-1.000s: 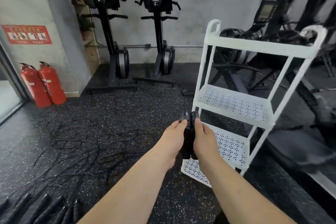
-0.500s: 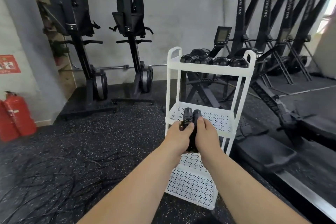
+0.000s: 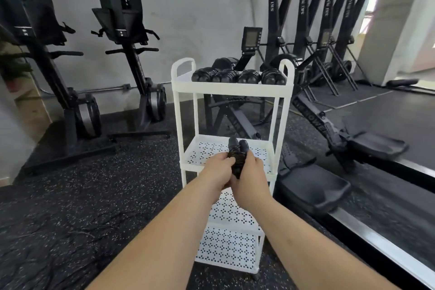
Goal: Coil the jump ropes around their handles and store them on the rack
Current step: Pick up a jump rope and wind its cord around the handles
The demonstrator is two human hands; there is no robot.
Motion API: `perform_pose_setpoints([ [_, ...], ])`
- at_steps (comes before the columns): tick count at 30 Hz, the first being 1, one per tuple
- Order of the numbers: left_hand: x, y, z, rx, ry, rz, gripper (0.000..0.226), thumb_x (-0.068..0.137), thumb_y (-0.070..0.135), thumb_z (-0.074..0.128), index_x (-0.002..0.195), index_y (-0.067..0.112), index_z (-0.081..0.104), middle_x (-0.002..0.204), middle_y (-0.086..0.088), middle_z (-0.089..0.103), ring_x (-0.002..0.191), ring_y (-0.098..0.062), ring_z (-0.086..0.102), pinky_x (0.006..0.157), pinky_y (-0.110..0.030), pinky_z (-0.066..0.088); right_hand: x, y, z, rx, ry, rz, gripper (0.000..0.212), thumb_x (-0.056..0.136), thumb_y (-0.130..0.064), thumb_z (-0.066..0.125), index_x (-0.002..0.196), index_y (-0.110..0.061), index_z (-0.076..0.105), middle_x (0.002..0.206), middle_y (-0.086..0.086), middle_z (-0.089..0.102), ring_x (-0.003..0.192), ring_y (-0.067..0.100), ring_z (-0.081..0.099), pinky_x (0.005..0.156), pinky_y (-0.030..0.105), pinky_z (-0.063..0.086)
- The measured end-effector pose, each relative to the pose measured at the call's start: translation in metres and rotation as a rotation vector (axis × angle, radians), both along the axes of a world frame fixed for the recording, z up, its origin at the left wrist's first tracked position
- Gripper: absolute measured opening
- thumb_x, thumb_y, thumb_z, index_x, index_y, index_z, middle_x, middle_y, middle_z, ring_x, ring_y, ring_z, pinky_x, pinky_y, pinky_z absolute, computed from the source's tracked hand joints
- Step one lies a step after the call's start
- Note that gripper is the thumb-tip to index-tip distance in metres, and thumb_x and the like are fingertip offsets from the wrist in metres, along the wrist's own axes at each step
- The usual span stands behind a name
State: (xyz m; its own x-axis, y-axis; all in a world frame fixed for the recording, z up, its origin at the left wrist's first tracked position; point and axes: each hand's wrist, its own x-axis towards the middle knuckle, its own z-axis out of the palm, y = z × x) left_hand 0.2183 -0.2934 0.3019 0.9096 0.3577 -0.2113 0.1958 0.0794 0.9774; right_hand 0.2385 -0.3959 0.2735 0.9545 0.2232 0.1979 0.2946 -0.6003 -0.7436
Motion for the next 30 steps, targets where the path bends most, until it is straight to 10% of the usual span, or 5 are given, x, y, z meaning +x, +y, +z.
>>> perform_pose_setpoints([
  [4, 0.017, -0.004, -0.006, 0.238, -0.027, -0.034, 0.038, 0.107, 0.013, 0.044, 0.141, 0.022, 0.060, 0.130, -0.006, 0.070, 0.098, -0.017, 0.067, 0.083, -0.032, 0.057, 0.033, 0.011, 0.005, -0.182, 0.025, -0.116, 0.055, 0.106, -0.035, 0.057, 0.156, -0.023, 0.038, 0.142, 0.009, 0.052, 0.113, 0.025, 0.061, 0.085, 0.036, 0.052],
  [8, 0.030, 0.006, -0.018, 0.665, -0.035, -0.060, 0.047, 0.110, 0.016, 0.034, 0.152, 0.018, 0.055, 0.151, -0.003, 0.057, 0.120, -0.020, 0.060, 0.094, -0.033, 0.051, 0.061, 0.020, 0.006, -0.289, 0.062, -0.146, 0.093, 0.095, -0.016, 0.069, 0.168, -0.019, 0.011, 0.151, 0.023, 0.036, 0.134, 0.041, 0.046, 0.105, 0.044, 0.046],
  [15, 0.046, 0.023, -0.044, 1.350, 0.039, -0.278, 0.055, 0.100, 0.012, 0.051, 0.154, 0.022, 0.048, 0.148, -0.002, 0.058, 0.137, -0.027, 0.052, 0.116, -0.038, 0.036, 0.111, 0.033, -0.009, -0.402, 0.177, -0.242, 0.088, 0.091, -0.009, 0.070, 0.162, -0.012, 0.018, 0.158, 0.030, 0.025, 0.144, 0.044, 0.034, 0.114, 0.048, 0.042],
  [30, 0.050, 0.026, -0.073, 1.540, -0.032, -0.311, 0.036, 0.105, 0.033, 0.049, 0.140, 0.024, 0.054, 0.132, 0.001, 0.061, 0.126, -0.026, 0.055, 0.111, -0.040, 0.034, 0.117, 0.030, -0.017, -0.663, 0.082, -0.339, 0.069, 0.099, -0.018, 0.052, 0.158, 0.008, 0.025, 0.156, 0.031, 0.035, 0.139, 0.039, 0.040, 0.105, 0.045, 0.049],
])
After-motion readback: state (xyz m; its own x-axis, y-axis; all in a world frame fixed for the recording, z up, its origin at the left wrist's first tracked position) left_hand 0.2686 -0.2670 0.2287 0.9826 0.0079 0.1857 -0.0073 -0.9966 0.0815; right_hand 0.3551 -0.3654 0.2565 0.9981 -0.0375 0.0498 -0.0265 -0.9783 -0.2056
